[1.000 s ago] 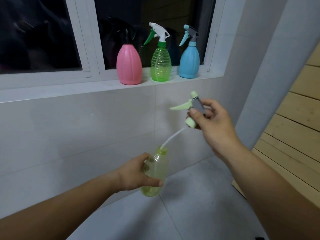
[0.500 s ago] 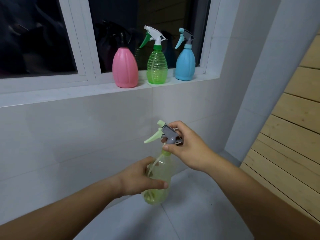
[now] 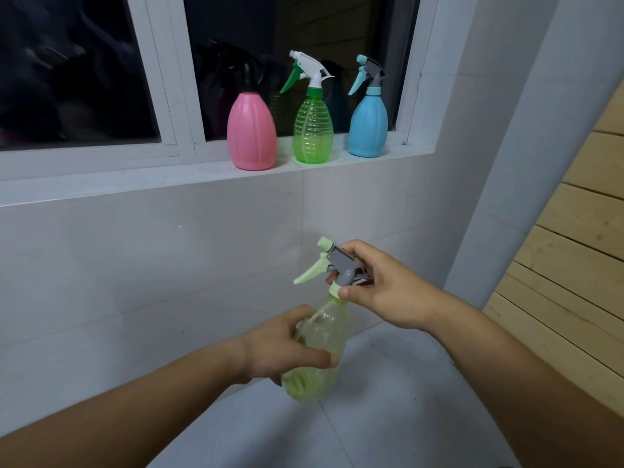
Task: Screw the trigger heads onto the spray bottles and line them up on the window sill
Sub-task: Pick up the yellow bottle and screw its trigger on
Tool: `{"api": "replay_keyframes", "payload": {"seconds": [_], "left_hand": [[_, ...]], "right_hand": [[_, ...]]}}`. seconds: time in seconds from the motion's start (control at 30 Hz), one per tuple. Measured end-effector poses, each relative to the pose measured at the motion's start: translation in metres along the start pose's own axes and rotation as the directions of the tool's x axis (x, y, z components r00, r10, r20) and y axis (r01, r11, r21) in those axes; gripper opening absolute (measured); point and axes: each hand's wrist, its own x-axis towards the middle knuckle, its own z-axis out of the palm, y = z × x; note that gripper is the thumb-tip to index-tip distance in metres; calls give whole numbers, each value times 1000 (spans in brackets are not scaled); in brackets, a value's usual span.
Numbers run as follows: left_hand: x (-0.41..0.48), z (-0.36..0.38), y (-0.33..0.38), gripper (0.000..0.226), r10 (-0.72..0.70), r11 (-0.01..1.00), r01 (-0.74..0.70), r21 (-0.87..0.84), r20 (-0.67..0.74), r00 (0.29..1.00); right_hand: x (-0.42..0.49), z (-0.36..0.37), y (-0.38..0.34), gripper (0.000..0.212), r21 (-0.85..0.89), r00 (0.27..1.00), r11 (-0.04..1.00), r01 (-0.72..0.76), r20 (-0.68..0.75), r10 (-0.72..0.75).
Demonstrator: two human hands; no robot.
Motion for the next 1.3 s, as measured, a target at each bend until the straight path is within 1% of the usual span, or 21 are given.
{"api": "replay_keyframes", "payload": {"seconds": [0.1,0.23,0.3,0.4,0.47,0.53,0.6,0.63,0.77,0.83,0.9,0.93,1.0,1.07,1.1,1.2,1.23,1.3], "left_hand": [[-1,0,2,63,-2,1000,2,-3,5,1000],[0,3,2,62,-27,998,27,-51,10,1000],[0,4,1,62,-36,998,37,-54,16,999],[1,4,1,63,-42,997,43,-62,27,999],[0,4,4,65,-38,997,39,-59,29,999],[-1,4,6,66,-36,997,37,-60,22,999],[-2,3,7,65,-39,997,40,-62,11,999],[-1,2,7,63,-41,997,41,-61,8,999],[-1,4,5,58,-50,997,52,-57,27,998],[-1,4,5,56,-53,997,54,-56,17,998],[-1,1,6,61,-50,998,50,-47,2,999],[-2,0,7,64,-47,998,47,-40,-4,999],[-3,2,8,66,-41,999,41,-33,-5,999],[-3,4,8,65,-40,999,40,-29,2,999],[-4,4,8,63,-42,999,42,-26,1,999],[-4,0,10,64,-34,999,34,-21,-14,999],[-5,-1,11,66,-31,999,31,-19,-25,999],[-5,0,11,71,-30,1000,29,-11,-33,999]], "right_hand": [[1,-4,-2,34,-25,1000,1000,-6,29,7],[3,-4,1,32,-23,1000,1000,-3,15,3],[3,0,6,30,-73,1000,997,4,7,-4],[3,8,9,29,-147,999,989,22,-36,-28],[4,11,8,29,-161,995,986,34,-83,-47],[4,11,8,31,-83,994,996,32,-97,-40],[6,7,9,36,30,998,999,23,-66,-21],[6,6,10,38,51,998,998,26,-59,-23],[7,14,15,39,-47,992,998,31,-125,-37],[7,15,13,41,-15,992,1000,21,-125,-22],[8,9,12,41,70,997,997,23,-78,-17],[9,7,12,42,79,997,996,30,-68,-25],[10,10,14,38,35,994,999,23,-111,-19],[9,16,15,39,-37,988,999,-5,-153,0],[9,16,15,40,-32,990,999,-19,-137,14],[8,6,10,34,82,999,997,-11,-34,14],[9,5,9,33,85,999,996,7,-38,-3],[10,10,11,29,39,994,999,15,-108,-11]]}}
